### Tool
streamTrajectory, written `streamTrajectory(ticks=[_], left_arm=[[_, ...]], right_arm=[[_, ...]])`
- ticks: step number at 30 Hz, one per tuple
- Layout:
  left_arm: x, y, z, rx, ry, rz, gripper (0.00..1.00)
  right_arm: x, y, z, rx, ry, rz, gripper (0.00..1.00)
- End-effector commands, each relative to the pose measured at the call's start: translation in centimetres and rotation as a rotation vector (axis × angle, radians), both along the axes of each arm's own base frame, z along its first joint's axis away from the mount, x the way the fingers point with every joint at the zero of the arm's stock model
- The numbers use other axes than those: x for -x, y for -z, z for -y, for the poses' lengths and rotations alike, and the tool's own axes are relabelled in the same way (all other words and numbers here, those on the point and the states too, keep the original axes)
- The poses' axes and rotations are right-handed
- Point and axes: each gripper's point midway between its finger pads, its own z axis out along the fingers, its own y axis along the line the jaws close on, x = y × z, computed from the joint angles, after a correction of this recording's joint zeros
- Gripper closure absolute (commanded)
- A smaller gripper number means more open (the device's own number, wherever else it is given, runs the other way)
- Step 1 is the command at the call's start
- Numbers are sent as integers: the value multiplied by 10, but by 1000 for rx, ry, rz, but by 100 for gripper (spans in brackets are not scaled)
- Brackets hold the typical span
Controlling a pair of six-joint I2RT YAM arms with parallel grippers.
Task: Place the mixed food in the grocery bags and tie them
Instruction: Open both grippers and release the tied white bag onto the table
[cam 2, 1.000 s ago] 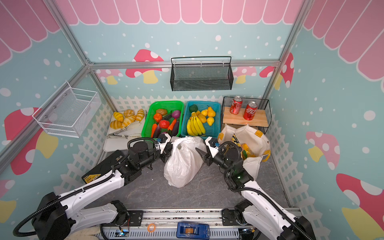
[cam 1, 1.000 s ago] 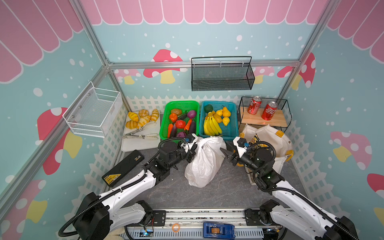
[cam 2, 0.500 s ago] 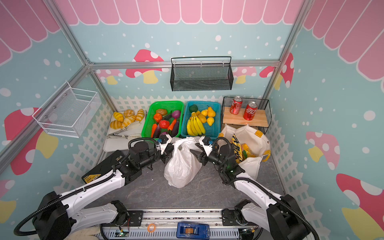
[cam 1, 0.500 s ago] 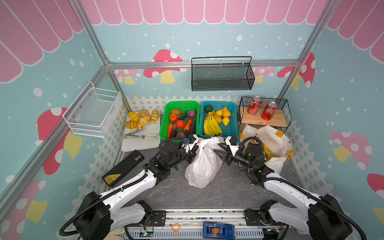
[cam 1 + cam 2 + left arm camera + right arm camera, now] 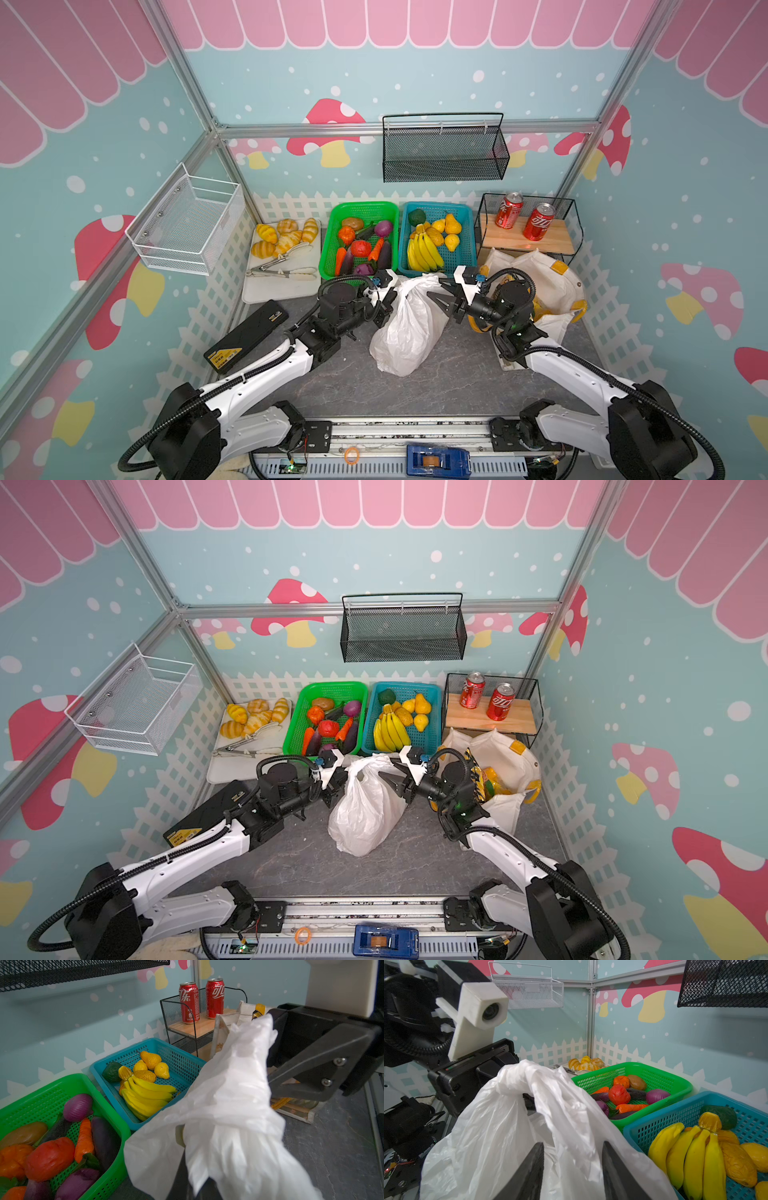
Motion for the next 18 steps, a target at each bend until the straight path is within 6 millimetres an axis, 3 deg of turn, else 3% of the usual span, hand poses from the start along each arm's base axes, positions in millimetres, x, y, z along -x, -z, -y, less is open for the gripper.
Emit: streamTrajectory(ticks=[1, 13, 18], left_arm=[[0, -11, 4, 5, 22, 31, 100], [1, -12, 2, -3, 21, 34, 100], [-1, -16, -2, 8, -7, 40, 100]], right_arm=[[7, -19, -5, -9, -66, 86, 55], [4, -28, -9, -8, -86, 106, 68], [-9, -23, -5, -4, -16, 29, 100]])
